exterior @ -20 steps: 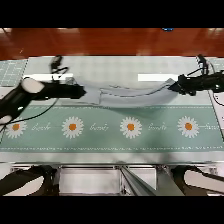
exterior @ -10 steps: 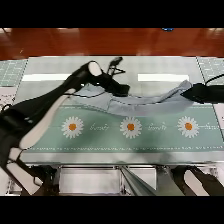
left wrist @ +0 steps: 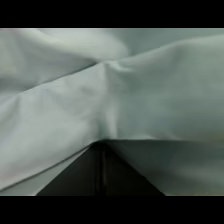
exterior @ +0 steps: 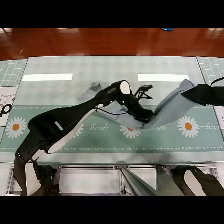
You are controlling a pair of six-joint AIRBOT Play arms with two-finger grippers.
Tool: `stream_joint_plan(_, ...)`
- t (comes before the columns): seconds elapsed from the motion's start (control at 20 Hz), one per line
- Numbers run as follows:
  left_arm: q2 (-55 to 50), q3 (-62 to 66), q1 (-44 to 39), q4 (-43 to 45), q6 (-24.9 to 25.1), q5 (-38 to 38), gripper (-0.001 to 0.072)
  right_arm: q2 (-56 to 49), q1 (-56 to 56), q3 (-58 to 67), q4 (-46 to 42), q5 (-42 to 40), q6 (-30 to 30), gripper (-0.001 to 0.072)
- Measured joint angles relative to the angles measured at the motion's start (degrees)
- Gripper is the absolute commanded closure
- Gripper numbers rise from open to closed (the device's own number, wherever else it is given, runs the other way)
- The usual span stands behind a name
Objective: Fold the shirts.
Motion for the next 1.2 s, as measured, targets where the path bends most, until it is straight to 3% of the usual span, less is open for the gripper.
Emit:
stream_joint_plan(0.2,2.9,0.8,4.5,0.1,0.1,-1.3,0.0689,-0.8,4.9,0.0,1.1,-1.9,1.0,0.0689)
stream_joint_plan(0.45,15.1,-5.4,17.7,5.7,0.1,-3.1,0.0688,-8.5,17.8,3.7,2.6,-10.2,3.4,0.0688)
stream_joint_plan(0.85,43.1,-27.0,37.6,9.2,4.0,-1.6,0.0689,-36.9,37.7,23.7,7.6,-19.9,4.3,0.0688)
stream_joint_plan(1.2,56.8,-39.4,43.8,9.6,5.9,-0.4,0.0688,-58.7,45.3,40.6,13.9,-22.5,4.5,0.0682)
